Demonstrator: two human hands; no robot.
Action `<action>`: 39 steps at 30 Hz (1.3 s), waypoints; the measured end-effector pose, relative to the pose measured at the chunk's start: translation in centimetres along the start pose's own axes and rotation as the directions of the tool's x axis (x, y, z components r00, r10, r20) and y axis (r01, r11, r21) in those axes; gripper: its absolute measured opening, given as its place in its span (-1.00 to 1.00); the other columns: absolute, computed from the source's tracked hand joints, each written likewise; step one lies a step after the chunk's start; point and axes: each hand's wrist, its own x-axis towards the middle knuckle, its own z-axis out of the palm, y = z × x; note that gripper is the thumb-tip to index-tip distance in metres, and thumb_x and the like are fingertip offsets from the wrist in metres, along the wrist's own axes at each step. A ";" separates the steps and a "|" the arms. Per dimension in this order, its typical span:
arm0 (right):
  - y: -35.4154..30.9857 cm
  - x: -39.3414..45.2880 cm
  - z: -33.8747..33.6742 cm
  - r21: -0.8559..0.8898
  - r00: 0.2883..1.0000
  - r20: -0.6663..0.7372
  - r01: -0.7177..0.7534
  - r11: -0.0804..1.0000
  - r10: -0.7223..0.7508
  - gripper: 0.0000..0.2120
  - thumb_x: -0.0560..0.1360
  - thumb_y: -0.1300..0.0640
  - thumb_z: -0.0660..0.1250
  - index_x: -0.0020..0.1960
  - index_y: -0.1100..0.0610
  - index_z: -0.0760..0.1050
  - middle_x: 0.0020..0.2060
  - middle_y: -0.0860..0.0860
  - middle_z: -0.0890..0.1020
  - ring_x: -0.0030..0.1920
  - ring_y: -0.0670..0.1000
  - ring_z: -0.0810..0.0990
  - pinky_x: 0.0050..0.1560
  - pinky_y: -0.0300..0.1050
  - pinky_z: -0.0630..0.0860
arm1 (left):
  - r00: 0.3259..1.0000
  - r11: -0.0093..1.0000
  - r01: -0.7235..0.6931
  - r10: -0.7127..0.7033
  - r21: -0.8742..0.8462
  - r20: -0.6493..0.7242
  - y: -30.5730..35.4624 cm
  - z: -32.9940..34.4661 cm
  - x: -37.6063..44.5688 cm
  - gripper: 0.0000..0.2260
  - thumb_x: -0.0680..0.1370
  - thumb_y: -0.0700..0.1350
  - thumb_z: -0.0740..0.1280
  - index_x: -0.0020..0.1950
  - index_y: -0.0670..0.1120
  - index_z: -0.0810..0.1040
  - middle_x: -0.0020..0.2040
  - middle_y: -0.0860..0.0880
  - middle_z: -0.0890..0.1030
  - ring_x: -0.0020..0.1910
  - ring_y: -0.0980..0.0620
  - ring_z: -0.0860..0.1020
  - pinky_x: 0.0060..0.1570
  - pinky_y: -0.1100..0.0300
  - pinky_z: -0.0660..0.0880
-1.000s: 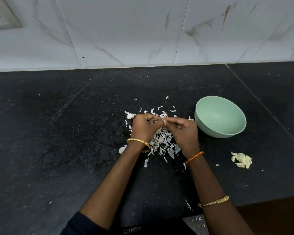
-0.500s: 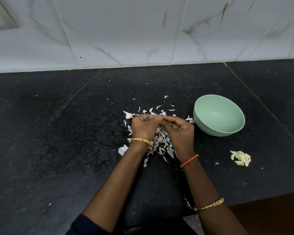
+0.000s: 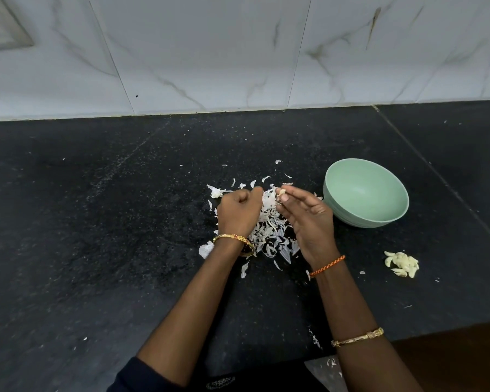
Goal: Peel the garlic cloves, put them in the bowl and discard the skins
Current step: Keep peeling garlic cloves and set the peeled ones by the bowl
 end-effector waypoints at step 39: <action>0.1 0.0 -0.7 -0.353 0.953 0.162 0.299 0.886 -0.257 -0.78 0.38 0.48 0.41 -0.10 0.20 0.64 -0.20 0.00 0.70 -0.12 -0.04 0.68 -0.06 -0.23 0.58 | 0.998 0.999 0.012 -0.010 -0.044 0.062 0.5 -0.3 -0.3 -0.85 0.37 -0.22 0.50 -0.37 -0.17 0.59 -0.53 0.06 0.48 -0.54 0.22 0.39 -0.44 0.41 0.40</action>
